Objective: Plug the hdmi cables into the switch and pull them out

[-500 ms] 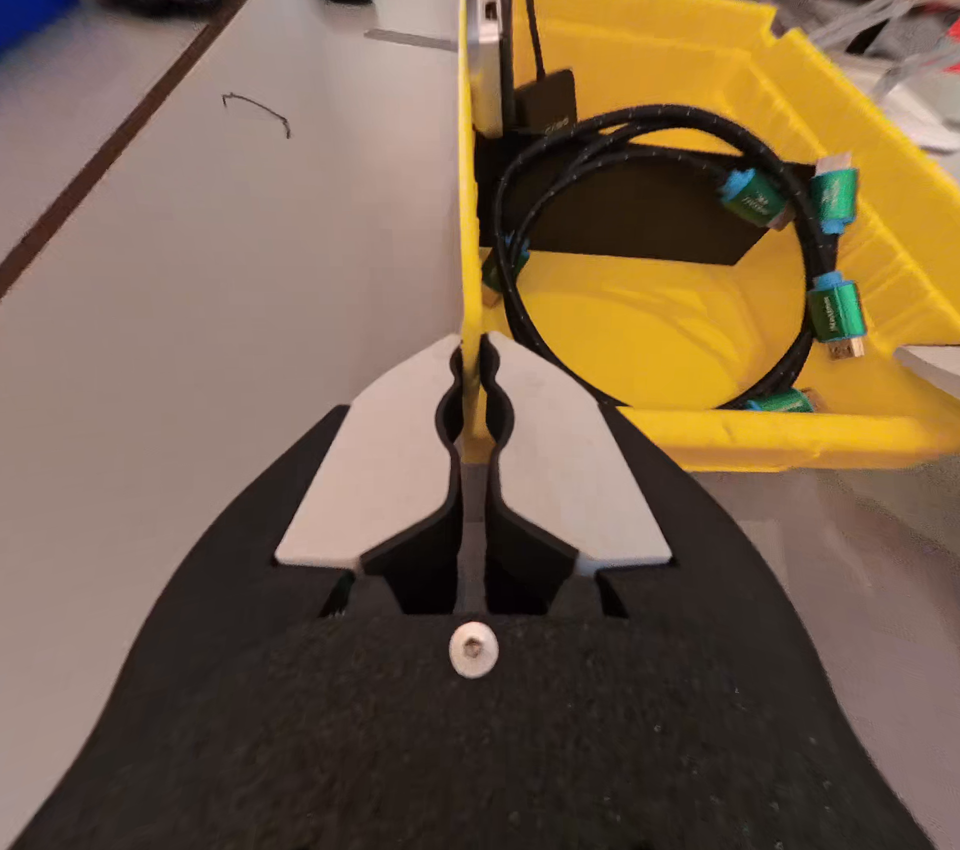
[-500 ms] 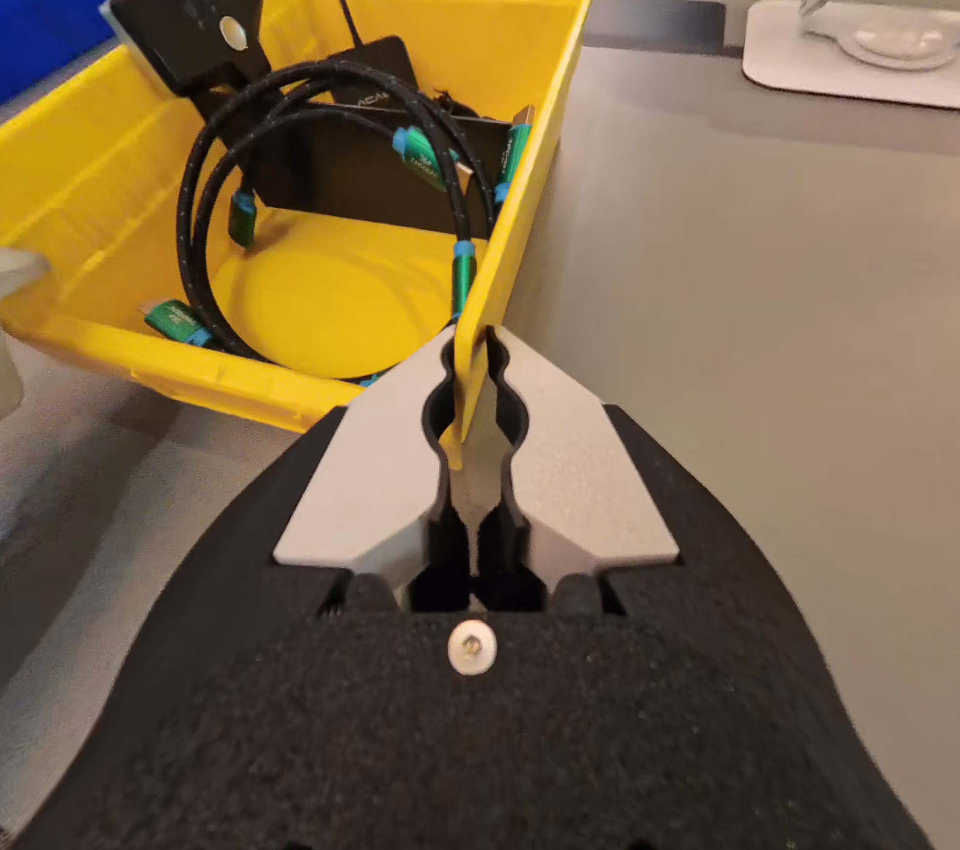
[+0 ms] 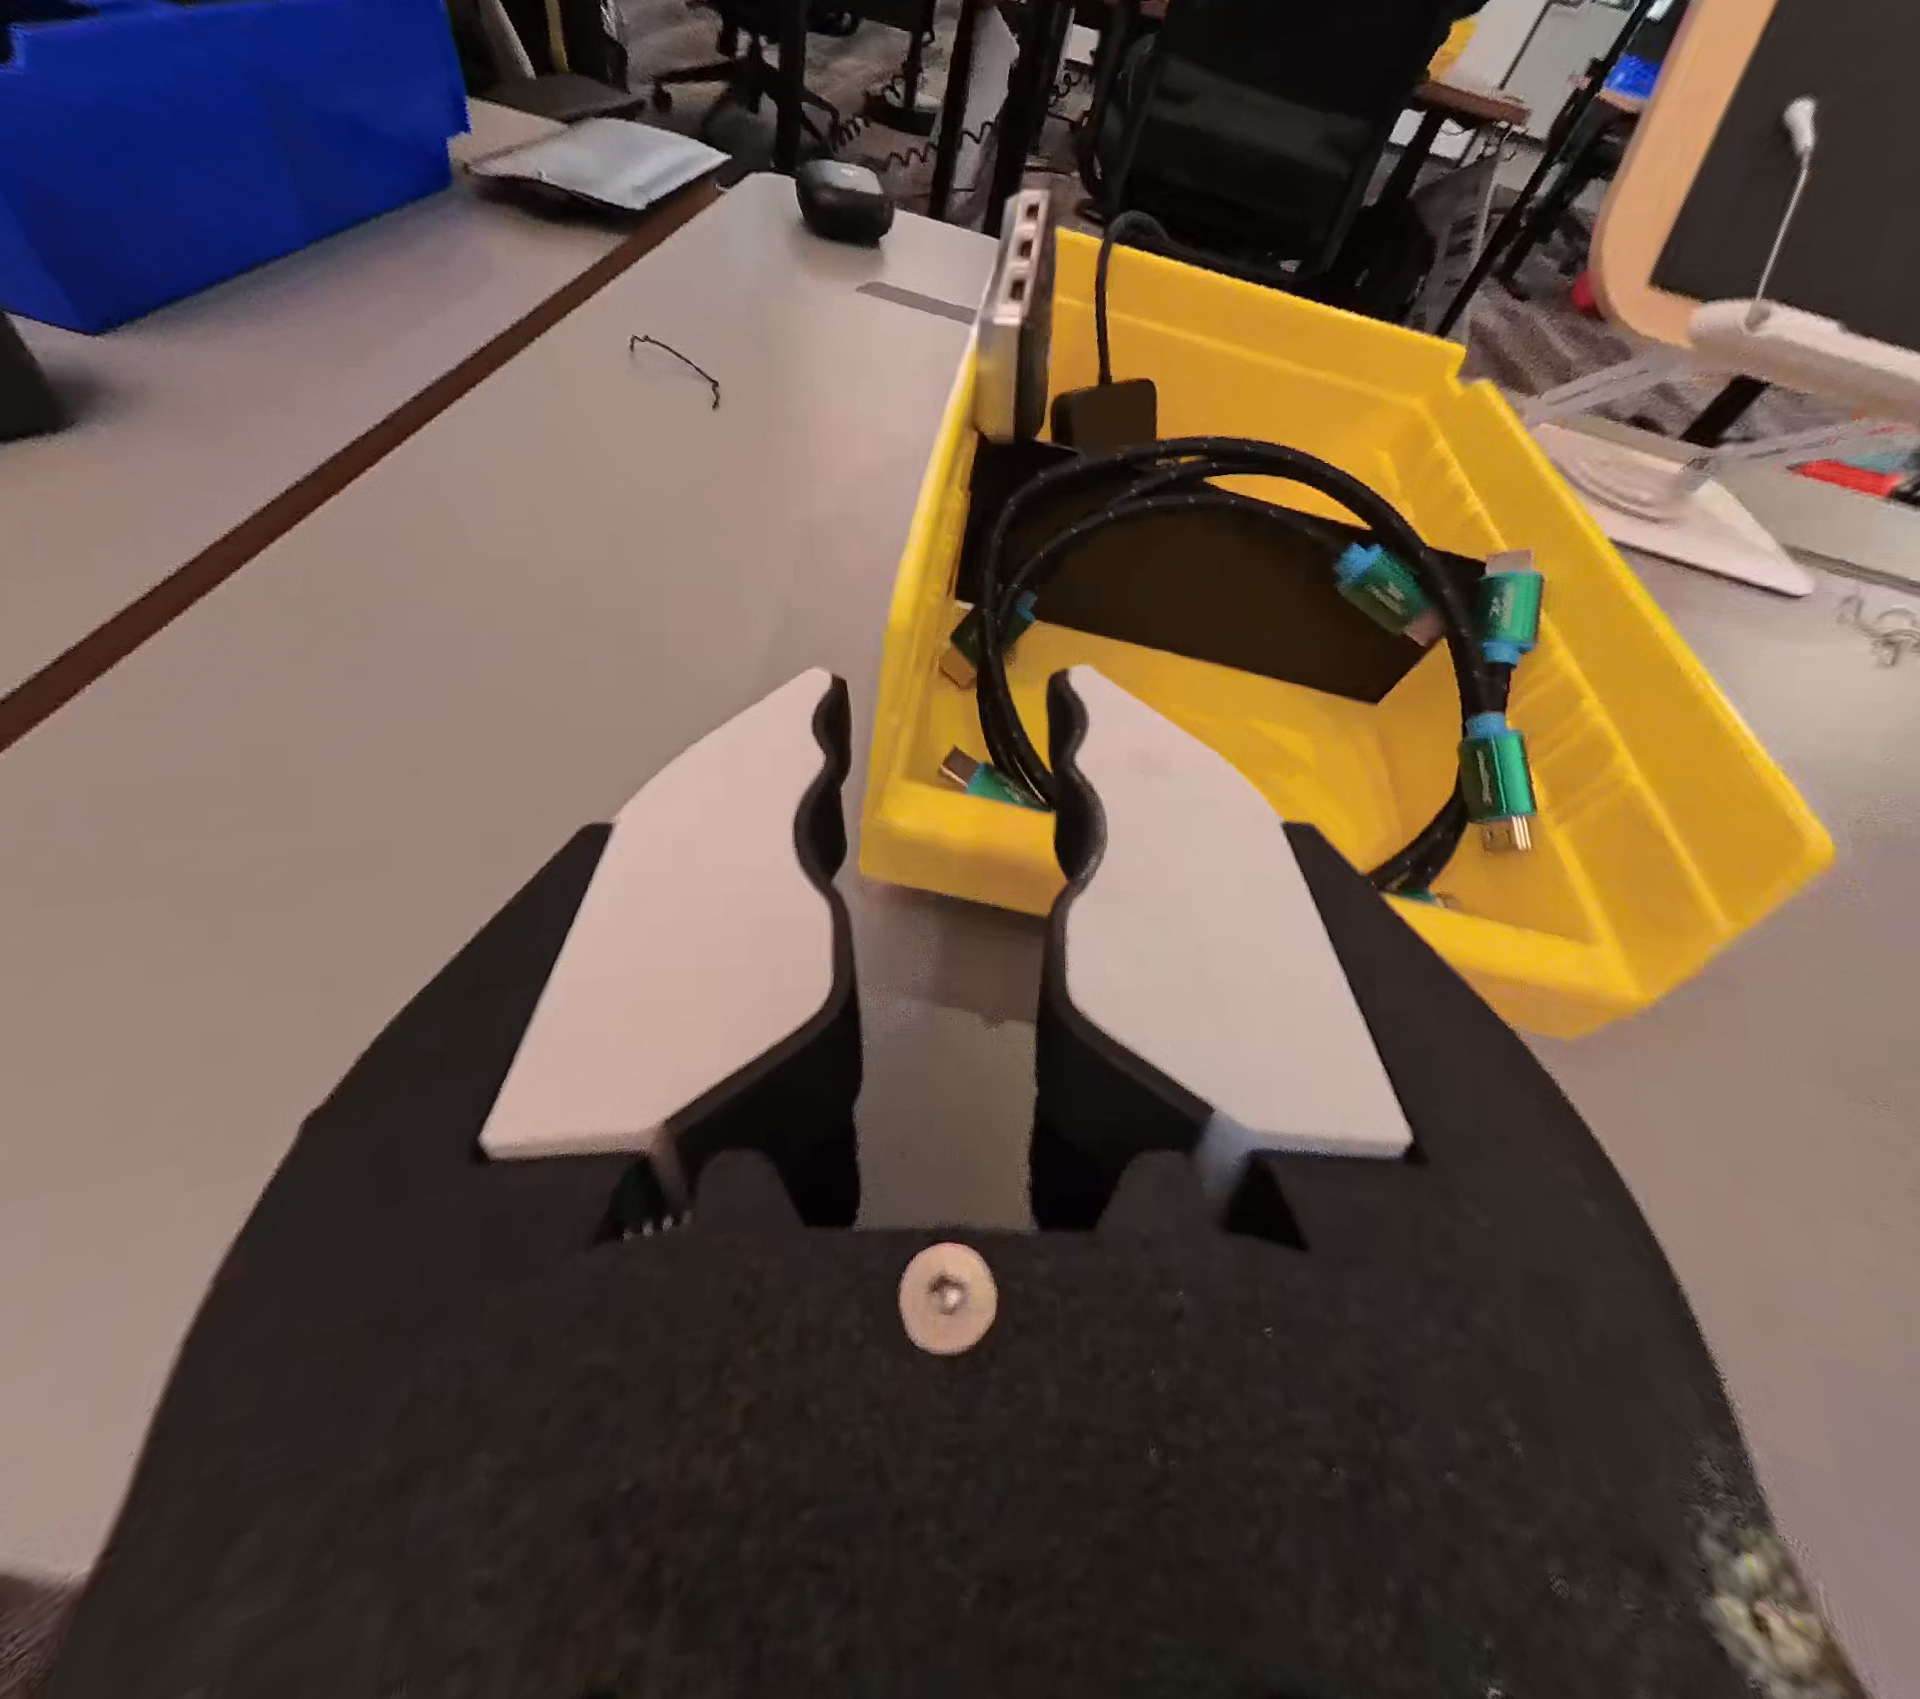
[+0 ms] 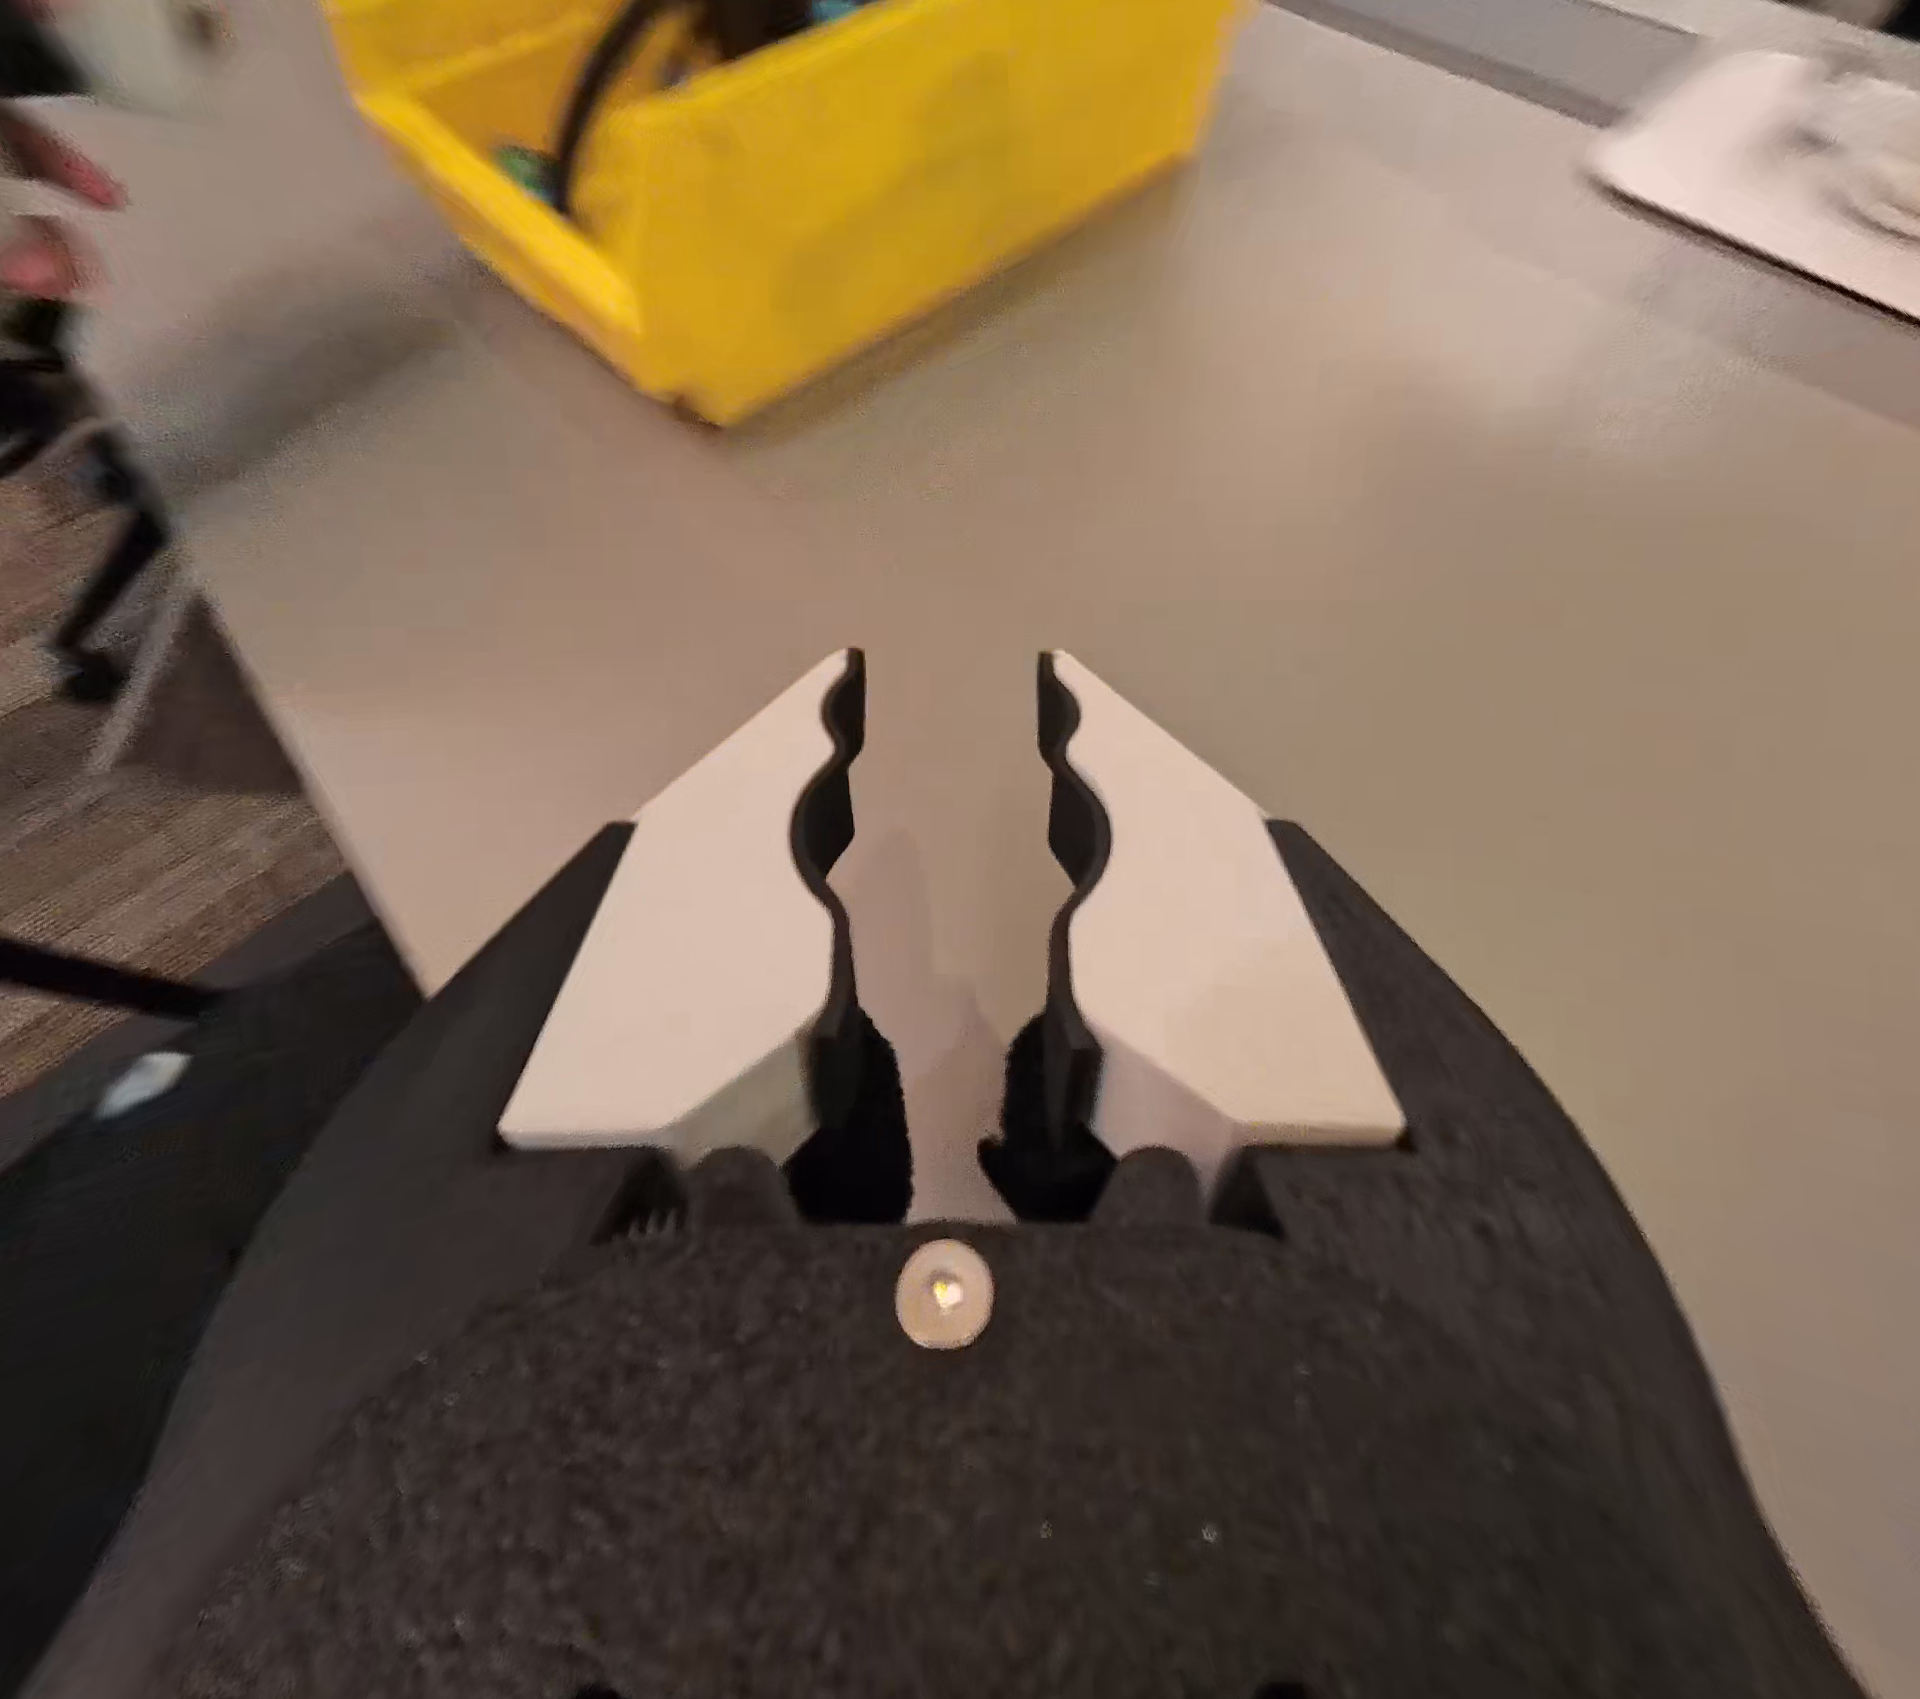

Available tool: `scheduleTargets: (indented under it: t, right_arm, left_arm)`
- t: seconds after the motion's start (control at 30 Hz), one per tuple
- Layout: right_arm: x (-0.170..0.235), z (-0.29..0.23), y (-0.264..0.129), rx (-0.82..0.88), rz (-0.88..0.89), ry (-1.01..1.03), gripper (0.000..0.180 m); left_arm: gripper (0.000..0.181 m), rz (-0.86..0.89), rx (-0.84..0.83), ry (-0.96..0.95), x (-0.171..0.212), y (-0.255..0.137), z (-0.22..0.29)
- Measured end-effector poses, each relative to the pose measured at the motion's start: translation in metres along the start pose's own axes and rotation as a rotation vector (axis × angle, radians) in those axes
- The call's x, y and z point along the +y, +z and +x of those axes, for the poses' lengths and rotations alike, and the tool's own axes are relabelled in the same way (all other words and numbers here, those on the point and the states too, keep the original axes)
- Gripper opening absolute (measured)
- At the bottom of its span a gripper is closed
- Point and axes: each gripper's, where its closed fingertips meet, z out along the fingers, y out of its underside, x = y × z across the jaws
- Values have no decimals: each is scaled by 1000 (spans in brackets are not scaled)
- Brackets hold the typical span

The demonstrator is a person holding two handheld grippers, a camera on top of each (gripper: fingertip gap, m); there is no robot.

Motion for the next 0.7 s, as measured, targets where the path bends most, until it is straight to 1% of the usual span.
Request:
scheduleTargets:
  t: [0.07, 0.13, 0.23, 0.3, 0.37, 0.4, 0.43, 0.47, 0.57, 0.7]
  right_arm:
    - [20, 53, -39, 92, 28, 67, 34]
    - [35, 95, -81, 147, 99, 167, 38]
    - [47, 138, -140, 157, 280, 355, 40]
    - [53, 166, -165, 225, 349, 424, 44]
    - [58, 185, -176, 292, 339, 397, 43]
    - [61, 191, -178, 322, 334, 383, 42]
    - [60, 194, -179, 333, 343, 383, 42]
    - [59, 192, -178, 317, 354, 395, 41]
    - [57, 181, -167, 258, 345, 426, 39]
    - [62, 173, -147, 289, 248, 264, 32]
  left_arm:
    - [36, 41, -7, 24, -2, -13, 18]
    - [37, 29, 70, 32, 5, -20, 51]
    - [41, -81, 218, 72, 46, -35, 107]
    - [41, -138, 312, 94, 69, -45, 139]
    - [42, -162, 424, 138, 78, -49, 166]
    - [44, -170, 487, 199, 84, -49, 177]
    - [41, -170, 542, 277, 91, -50, 185]
    - [33, -157, 566, 337, 97, -50, 189]
    - [34, -135, 574, 387, 99, -50, 191]
    - [38, -124, 560, 351, 78, -46, 184]
